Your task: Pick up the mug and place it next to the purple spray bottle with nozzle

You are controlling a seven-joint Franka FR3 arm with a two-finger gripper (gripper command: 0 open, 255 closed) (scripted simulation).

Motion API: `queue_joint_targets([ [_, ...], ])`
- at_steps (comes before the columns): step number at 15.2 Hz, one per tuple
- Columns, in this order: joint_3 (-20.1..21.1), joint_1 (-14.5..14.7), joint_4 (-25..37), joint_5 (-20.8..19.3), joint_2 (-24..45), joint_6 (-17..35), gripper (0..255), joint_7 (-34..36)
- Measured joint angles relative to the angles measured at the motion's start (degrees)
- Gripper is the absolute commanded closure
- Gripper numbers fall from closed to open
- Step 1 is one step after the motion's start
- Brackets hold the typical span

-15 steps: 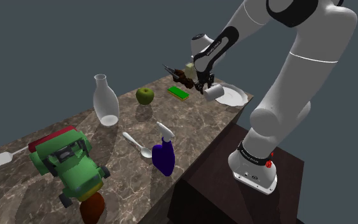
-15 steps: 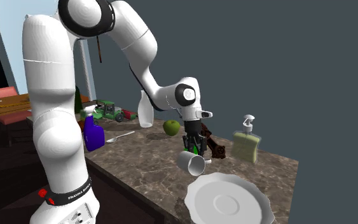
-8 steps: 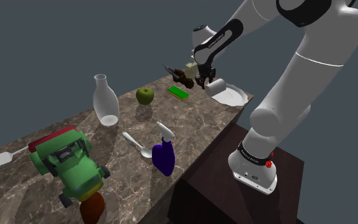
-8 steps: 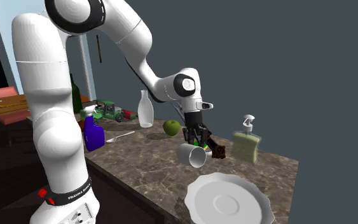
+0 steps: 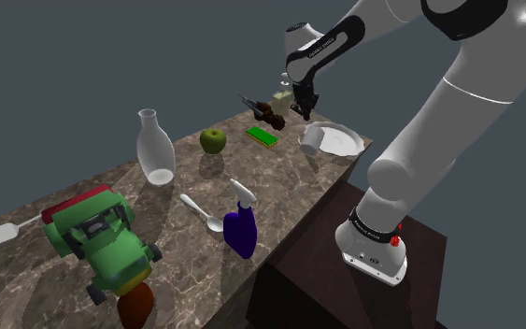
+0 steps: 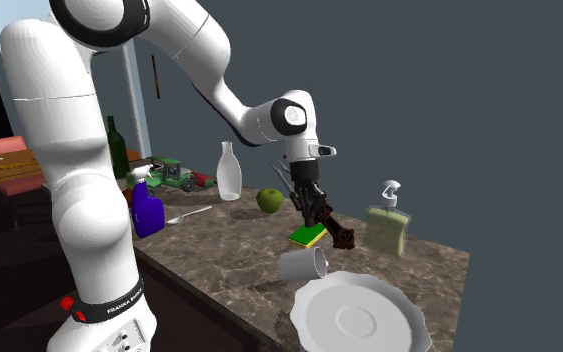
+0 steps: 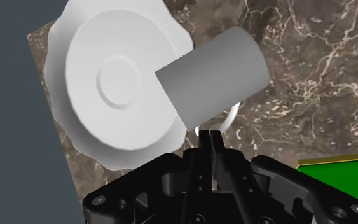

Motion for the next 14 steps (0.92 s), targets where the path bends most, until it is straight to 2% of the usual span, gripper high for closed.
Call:
queue_joint_targets([
  [1,0.0,0.0,0.0,0.0,0.0,0.0,0,0.0],
  [2,0.0,0.0,0.0,0.0,0.0,0.0,0,0.0],
  [4,-1.5,-1.2,2.1,4.6,2.5,0.8,0,-6.1],
  [7,-3.7,-4.8,7.6,16.4,9.6,0.6,0,-21.4],
  [9,-3.8,-8.1,13.0,24.5,15.9,-1.6,0,-31.6],
  [10,-3.6,-9.5,14.8,27.3,17.7,-2.9,0,-35.4],
  [12,-3.3,-10.8,16.7,29.6,20.3,-3.4,0,-38.4],
  [14,-3.1,-11.1,15.9,30.3,20.9,-2.2,0,-39.2],
])
